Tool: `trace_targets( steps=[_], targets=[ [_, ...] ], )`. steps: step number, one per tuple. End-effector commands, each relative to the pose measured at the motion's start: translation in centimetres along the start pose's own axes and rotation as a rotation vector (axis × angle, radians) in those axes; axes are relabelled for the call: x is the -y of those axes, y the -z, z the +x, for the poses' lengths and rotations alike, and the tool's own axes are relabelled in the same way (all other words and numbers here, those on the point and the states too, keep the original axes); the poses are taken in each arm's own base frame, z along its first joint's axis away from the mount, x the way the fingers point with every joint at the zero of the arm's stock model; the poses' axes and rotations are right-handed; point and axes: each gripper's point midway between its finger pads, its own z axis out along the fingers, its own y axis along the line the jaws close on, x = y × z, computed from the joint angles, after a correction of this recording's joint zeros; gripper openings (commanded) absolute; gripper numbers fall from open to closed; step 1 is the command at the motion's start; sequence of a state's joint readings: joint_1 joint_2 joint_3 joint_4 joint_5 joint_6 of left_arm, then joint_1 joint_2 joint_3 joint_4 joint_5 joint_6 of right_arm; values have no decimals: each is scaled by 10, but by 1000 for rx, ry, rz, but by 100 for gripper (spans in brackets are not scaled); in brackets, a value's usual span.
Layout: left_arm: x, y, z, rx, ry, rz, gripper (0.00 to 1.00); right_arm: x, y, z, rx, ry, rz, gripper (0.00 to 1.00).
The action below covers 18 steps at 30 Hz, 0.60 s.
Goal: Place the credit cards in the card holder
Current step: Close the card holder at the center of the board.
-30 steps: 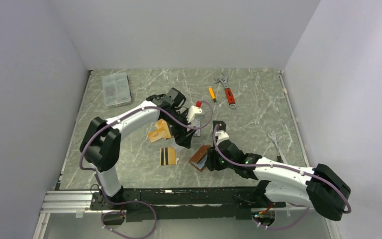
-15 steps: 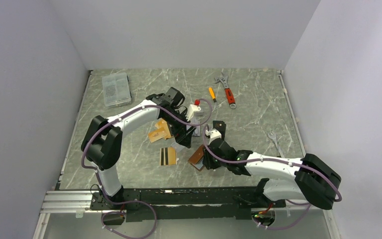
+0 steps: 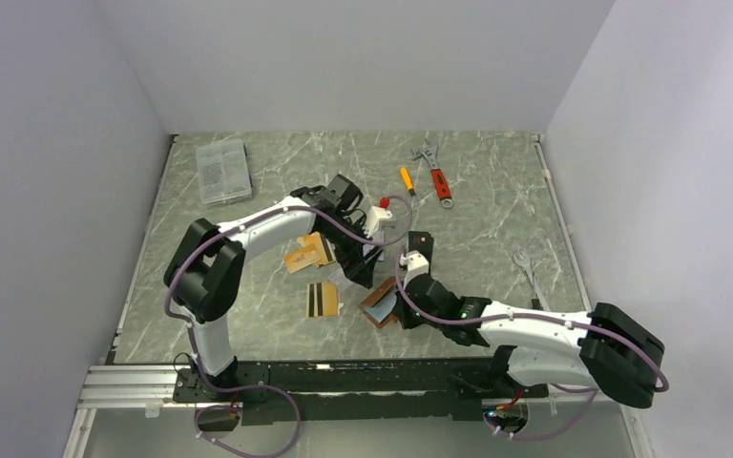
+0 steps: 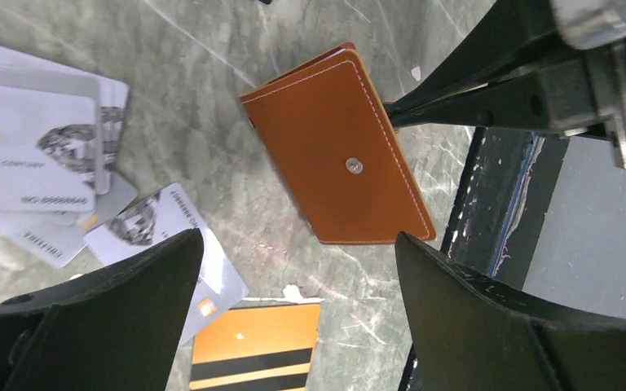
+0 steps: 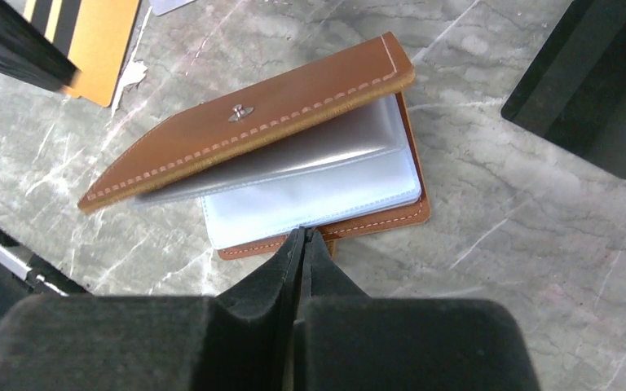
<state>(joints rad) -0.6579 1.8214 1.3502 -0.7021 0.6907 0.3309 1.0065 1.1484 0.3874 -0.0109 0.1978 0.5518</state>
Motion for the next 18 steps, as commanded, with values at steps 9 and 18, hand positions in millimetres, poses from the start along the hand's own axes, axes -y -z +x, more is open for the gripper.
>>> trace_targets(
  steps=[9,18],
  targets=[
    [20,-17,-11,-29,-61,61,92,-22,19,-2,123,-54,-207,0],
    [72,11,-30,31,-169,252,93,-31,24,-7,168,-62,-267,0]
  ],
)
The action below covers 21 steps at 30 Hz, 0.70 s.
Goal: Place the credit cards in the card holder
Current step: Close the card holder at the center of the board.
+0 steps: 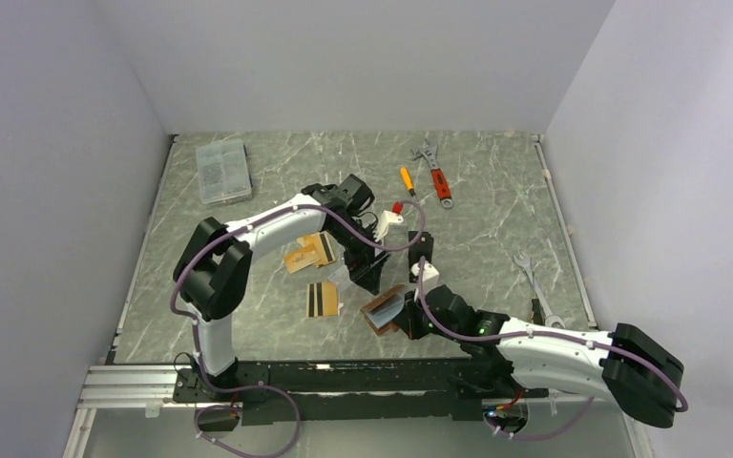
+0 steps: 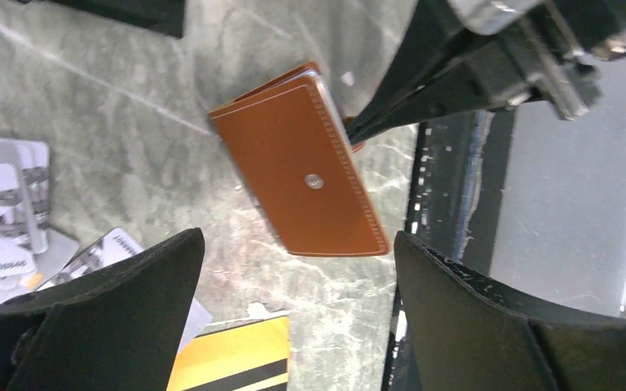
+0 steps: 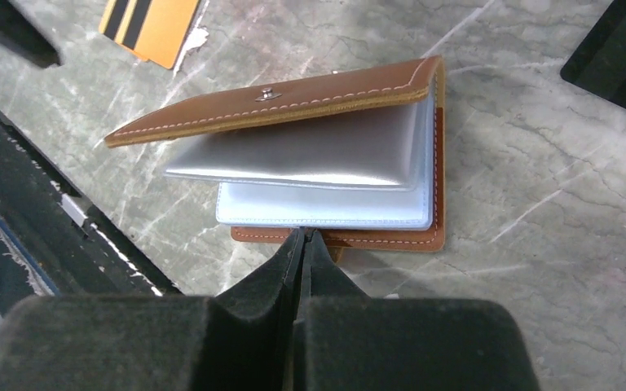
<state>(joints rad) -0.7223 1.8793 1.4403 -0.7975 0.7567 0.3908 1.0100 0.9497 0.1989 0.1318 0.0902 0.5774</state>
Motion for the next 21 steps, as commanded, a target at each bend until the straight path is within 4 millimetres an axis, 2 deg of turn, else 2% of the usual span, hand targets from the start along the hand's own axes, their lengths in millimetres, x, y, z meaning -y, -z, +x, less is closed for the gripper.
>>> trace_targets(
  steps=[1,6,10,12,15,18,21],
  targets=[
    [48,19,-23,69,-124,139,92,-23,4,-27,113,-9,-99,0],
    [40,3,-9,23,-107,100,91,-35,7,-43,174,13,-151,0],
    [28,-6,-5,-18,-113,13,87,-37,6,-41,173,19,-171,0],
    [19,-9,-5,-42,-121,-44,79,-40,7,-40,176,24,-184,0],
    [5,-7,-8,-44,-119,-120,62,-42,10,-42,192,37,-197,0],
    [2,-8,-7,-51,-114,-125,54,-42,13,-39,199,40,-204,0],
    [-2,-11,-5,-62,-110,-140,41,-44,15,-34,207,52,-217,0]
  ],
)
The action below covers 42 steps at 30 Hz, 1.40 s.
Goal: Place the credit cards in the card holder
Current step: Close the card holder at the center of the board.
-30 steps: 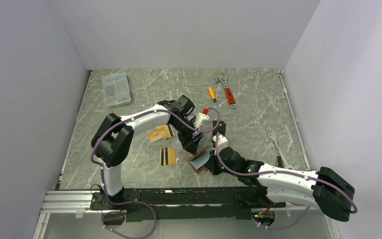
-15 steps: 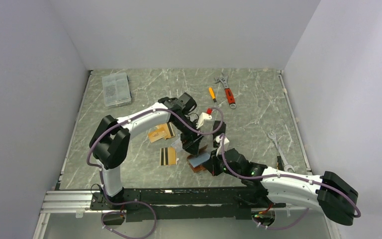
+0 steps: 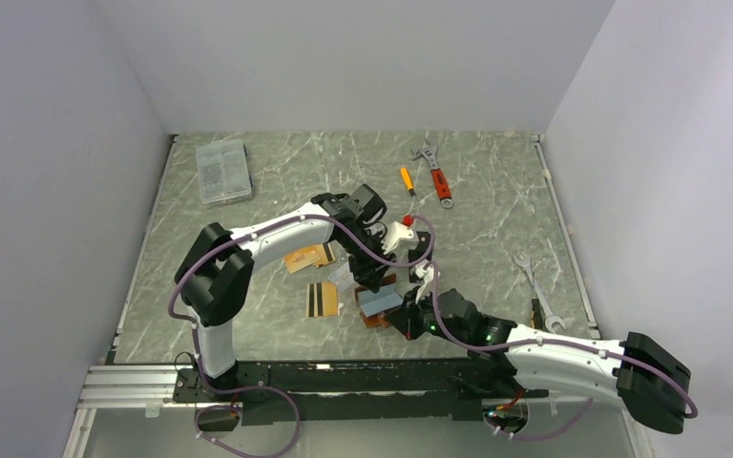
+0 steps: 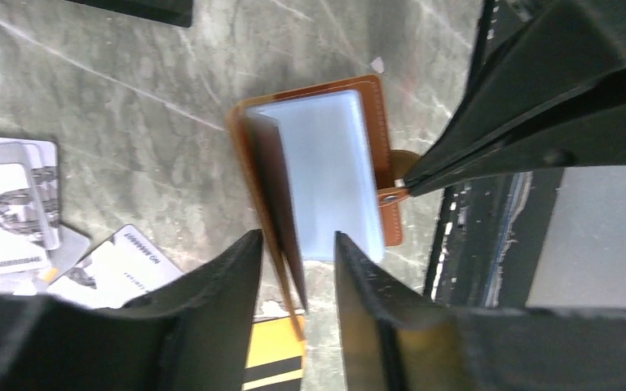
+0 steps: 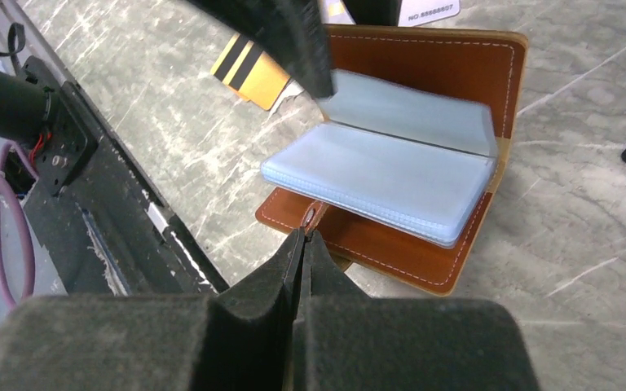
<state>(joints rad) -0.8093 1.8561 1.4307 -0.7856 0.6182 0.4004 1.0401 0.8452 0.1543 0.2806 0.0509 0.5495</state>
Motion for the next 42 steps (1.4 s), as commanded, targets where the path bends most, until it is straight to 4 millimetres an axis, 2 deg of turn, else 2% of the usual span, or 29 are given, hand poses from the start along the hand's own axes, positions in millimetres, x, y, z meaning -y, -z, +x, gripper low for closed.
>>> trace_targets(
  steps=[1,6,8,12,17,20,22,30,34,37,39,42],
  targets=[
    [-14,0,-5,5,-17,-67,36,-13,3,-9,73,31,-61,0],
    [-19,-8,3,-21,4,-70,14,-18,4,-6,92,57,-78,0],
    [-19,-10,4,-27,14,-65,0,-19,4,-3,89,62,-80,0],
    [-25,-5,0,-19,1,-109,0,-23,5,1,90,83,-89,0],
    [-48,12,-4,-11,-19,-281,0,-20,8,2,109,90,-75,6],
    [-53,18,-6,-4,-28,-330,0,-19,10,4,112,85,-79,9],
    [-56,20,-6,-10,-24,-342,0,-19,12,8,104,78,-81,16],
    [-45,22,-10,14,-9,-304,0,-14,18,6,101,-12,-34,22],
    [-38,19,-9,18,17,-272,0,-8,21,0,145,-52,-8,38],
    [-36,17,-5,12,39,-265,0,0,18,-3,131,-40,67,54],
    [-36,18,-4,18,57,-273,0,5,12,-4,94,-8,132,58],
    [-33,16,-1,29,79,-270,0,15,-4,3,12,48,234,57]
  ],
)
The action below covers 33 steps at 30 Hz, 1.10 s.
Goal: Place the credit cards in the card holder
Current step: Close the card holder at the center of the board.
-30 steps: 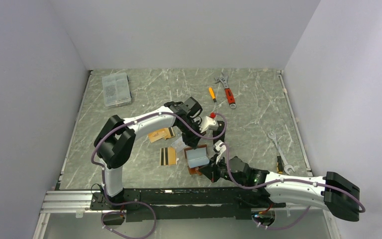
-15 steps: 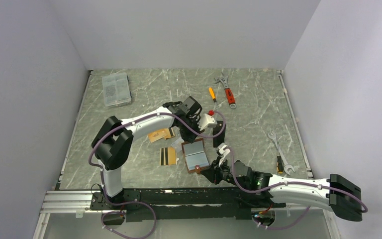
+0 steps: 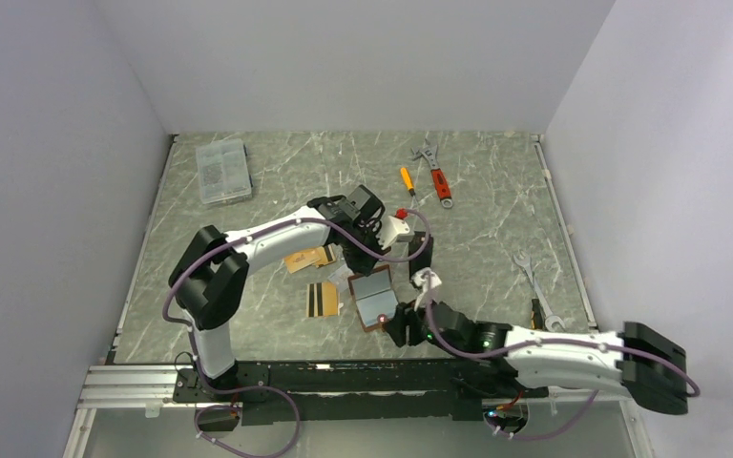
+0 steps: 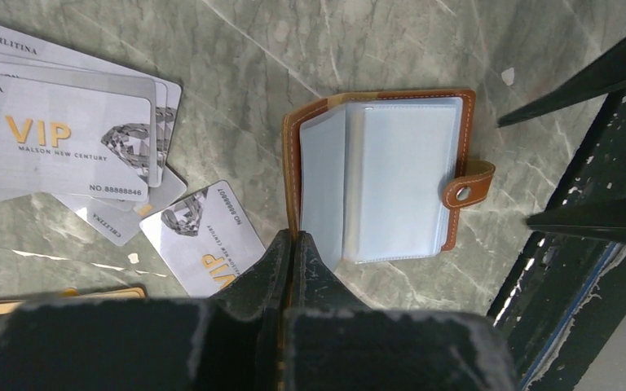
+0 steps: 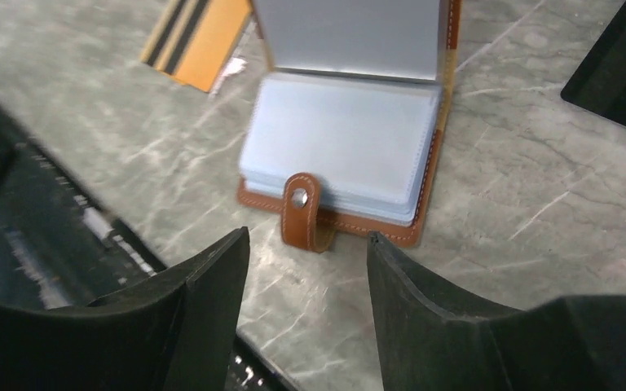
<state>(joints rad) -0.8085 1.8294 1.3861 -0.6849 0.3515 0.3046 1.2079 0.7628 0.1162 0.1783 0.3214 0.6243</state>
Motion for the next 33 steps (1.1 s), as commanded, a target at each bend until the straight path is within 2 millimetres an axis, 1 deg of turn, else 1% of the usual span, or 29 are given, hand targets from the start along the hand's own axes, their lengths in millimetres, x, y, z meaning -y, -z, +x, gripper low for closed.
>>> trace_targets(
  steps=[1,3,5,9,10,12,15,18,19,21,24,29,33],
  targets=[
    [10,12,-9,58,37,9,0,3,-21,-13,-27,54,135,56],
    [11,13,-8,65,48,10,0,0,-29,-16,-22,70,144,54],
    [10,15,-8,73,64,-12,0,2,-34,-21,-12,77,180,54],
    [8,19,-7,92,92,-47,0,14,-32,-26,2,133,305,56],
    [8,19,-7,97,98,-49,0,13,-31,-26,-1,154,325,57],
    [6,19,-7,95,109,-57,0,8,-32,-23,-10,203,337,58],
    [6,20,-10,97,124,-57,0,1,-37,-14,-41,235,340,58],
    [7,23,-12,112,131,-58,0,1,-42,-2,-77,259,365,58],
    [7,24,-13,115,136,-65,0,1,-43,-2,-77,255,373,58],
    [4,27,-13,118,142,-83,0,7,-40,0,-91,266,412,55],
    [-2,31,-12,125,156,-119,0,17,-35,-5,-67,246,464,52],
    [-6,36,-8,134,174,-139,0,36,-20,-12,-20,198,581,45],
    [-4,33,-6,132,190,-123,0,41,-14,-17,31,137,591,43]
  ],
)
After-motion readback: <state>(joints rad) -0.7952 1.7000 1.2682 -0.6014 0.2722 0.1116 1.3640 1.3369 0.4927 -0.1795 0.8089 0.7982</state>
